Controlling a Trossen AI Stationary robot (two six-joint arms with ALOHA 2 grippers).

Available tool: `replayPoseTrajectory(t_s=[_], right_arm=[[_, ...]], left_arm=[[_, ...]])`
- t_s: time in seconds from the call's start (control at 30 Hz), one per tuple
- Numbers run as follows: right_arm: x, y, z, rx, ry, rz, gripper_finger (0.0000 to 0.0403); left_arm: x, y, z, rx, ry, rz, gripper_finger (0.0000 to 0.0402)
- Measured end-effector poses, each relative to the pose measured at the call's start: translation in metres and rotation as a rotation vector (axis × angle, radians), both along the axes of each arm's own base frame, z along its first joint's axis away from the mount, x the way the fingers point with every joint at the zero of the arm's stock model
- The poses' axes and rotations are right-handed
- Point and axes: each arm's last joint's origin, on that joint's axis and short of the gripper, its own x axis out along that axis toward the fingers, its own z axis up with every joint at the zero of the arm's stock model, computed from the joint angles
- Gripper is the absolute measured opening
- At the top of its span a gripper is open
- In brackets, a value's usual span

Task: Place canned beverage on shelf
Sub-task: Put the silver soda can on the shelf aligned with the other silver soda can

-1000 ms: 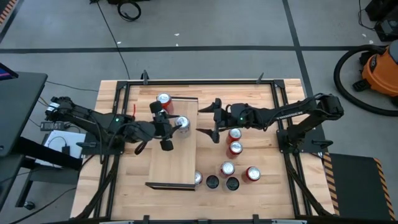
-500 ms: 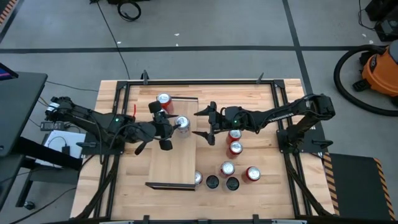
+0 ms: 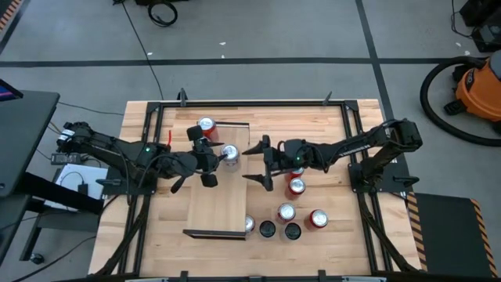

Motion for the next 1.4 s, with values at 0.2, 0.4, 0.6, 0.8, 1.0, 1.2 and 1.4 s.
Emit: replayPoseTrajectory(t_s=[0.2,0.4,0.6,0.8,1.0,1.2,1.4], right_arm=[[-0.002,0.003,-0.001,-0.025,0.031,-0.065,0.0377],[-0.002,-0.012,-0.001,-0.026,0.027,-0.154,0.0372],[-0.002,-0.02,-0.001,-0.012,0.029,-0.219,0.0371],[-0.003,-0.023,-0.001,-0.032,0.033,-0.324,0.037],[-0.004,-0.031,0.001,-0.023,0.004,-0.449,0.0362],[-0.001,-0.032,0.0,0.031,0.0,-0.349,0.0356],[-0.001,-0.029,-0.003,0.03,0.028,-0.313,0.0356]], left_arm=[[-0.002,-0.004,0.004,-0.008,0.007,-0.019,0.0176],[-0.006,-0.007,0.024,-0.044,-0.03,-0.017,0.0176],[-0.011,-0.003,0.025,-0.085,0.007,0.025,0.0176],[-0.012,-0.002,0.022,-0.103,0.024,0.046,0.0176],[-0.007,-0.003,0.018,-0.09,0.041,0.045,0.0176],[0.008,-0.005,0.007,-0.037,0.085,0.066,0.0176],[0.012,-0.006,0.006,-0.01,0.095,0.055,0.0176]])
